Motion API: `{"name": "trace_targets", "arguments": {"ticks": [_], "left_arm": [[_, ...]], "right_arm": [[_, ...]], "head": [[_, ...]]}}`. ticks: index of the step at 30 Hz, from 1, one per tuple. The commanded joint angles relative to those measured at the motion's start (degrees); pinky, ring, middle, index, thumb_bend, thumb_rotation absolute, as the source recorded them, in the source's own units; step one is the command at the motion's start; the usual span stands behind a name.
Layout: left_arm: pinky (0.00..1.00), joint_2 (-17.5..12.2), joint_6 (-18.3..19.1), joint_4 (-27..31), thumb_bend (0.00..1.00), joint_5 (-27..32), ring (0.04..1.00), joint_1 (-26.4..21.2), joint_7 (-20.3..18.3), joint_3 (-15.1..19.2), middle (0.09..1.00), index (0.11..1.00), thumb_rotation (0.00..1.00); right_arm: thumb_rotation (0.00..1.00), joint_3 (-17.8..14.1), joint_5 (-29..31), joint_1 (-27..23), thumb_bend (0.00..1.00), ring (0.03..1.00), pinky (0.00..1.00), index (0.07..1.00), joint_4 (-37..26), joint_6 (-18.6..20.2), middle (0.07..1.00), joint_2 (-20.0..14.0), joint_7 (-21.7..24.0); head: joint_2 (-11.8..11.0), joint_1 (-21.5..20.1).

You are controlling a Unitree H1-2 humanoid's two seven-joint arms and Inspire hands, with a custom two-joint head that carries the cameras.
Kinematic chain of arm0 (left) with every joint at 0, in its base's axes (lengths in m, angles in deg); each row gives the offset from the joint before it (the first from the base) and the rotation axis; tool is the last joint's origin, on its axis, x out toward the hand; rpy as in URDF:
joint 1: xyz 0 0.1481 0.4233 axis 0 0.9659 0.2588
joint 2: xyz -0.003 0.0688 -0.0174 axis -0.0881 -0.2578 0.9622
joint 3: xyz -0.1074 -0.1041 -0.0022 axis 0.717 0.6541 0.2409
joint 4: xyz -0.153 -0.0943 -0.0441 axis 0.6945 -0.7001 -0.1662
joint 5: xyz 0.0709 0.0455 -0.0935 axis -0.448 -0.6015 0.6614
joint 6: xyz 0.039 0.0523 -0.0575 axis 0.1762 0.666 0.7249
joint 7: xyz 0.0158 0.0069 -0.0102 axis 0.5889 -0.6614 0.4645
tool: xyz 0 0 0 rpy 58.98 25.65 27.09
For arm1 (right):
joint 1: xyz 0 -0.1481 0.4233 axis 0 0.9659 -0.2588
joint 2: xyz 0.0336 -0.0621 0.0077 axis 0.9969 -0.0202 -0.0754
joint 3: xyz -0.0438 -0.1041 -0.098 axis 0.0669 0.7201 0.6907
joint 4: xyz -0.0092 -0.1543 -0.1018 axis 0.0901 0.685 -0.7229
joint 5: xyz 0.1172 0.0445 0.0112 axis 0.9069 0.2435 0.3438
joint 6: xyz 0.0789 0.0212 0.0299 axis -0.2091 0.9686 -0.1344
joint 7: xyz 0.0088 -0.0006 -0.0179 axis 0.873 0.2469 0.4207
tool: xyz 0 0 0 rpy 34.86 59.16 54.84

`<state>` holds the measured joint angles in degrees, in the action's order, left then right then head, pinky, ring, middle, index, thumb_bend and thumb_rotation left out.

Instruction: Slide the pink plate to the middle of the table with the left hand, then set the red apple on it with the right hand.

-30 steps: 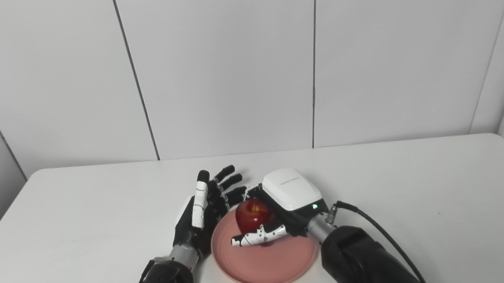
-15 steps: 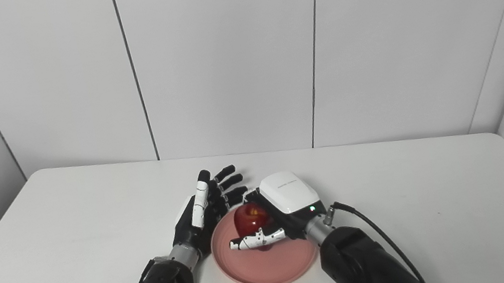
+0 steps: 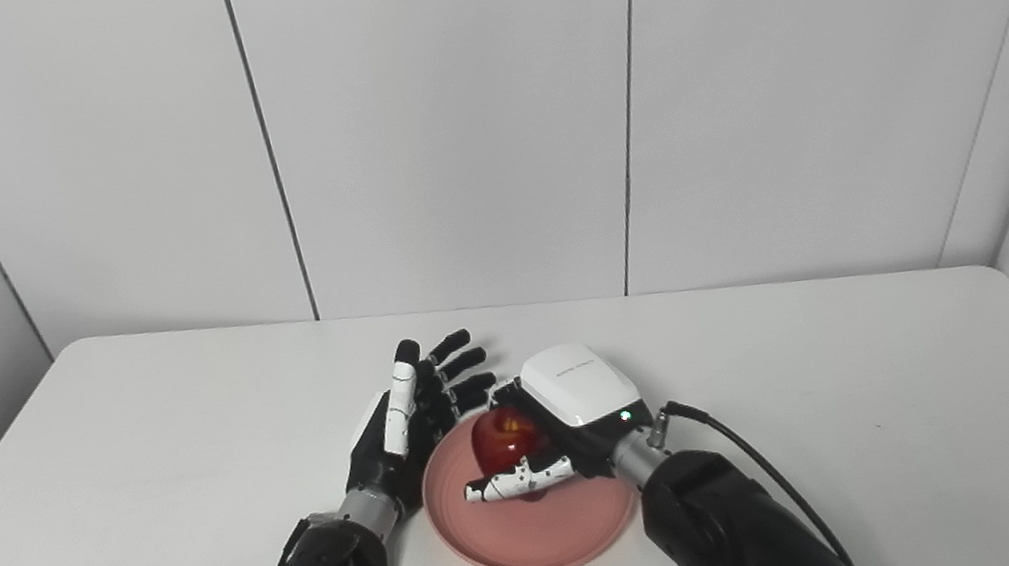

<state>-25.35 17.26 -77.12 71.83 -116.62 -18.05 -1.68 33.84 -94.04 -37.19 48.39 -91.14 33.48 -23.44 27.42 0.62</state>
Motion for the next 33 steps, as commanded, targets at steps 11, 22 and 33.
{"name": "trace_targets", "arguments": {"ticks": [11,22,33], "left_arm": [[0.83,-0.1,1.3,-3.9,0.81,-1.0,0.785,1.5,-0.2,-0.8,0.836,0.835,1.0],[0.82,-0.2,1.2,-5.0,0.84,-1.1,0.777,1.1,0.3,-0.8,0.839,0.865,1.0],[0.81,-0.2,1.1,-5.1,0.84,-0.9,0.785,0.9,0.2,-0.6,0.848,0.871,0.99]], "right_arm": [[0.78,-1.1,0.4,-2.8,0.73,0.506,0.44,0.612,-2.3,1.4,0.569,-0.1,-0.4],[0.75,-1.5,0.6,-2.7,0.86,0.572,0.5,0.636,-2.6,1.3,0.618,-0.1,-0.1],[0.8,-2.0,1.5,-3.2,0.95,0.557,0.48,0.64,-3.1,1.0,0.603,-0.3,-0.3]], "head": [[-0.1,-0.1],[-0.1,-0.2],[-0.2,-0.2]]}}
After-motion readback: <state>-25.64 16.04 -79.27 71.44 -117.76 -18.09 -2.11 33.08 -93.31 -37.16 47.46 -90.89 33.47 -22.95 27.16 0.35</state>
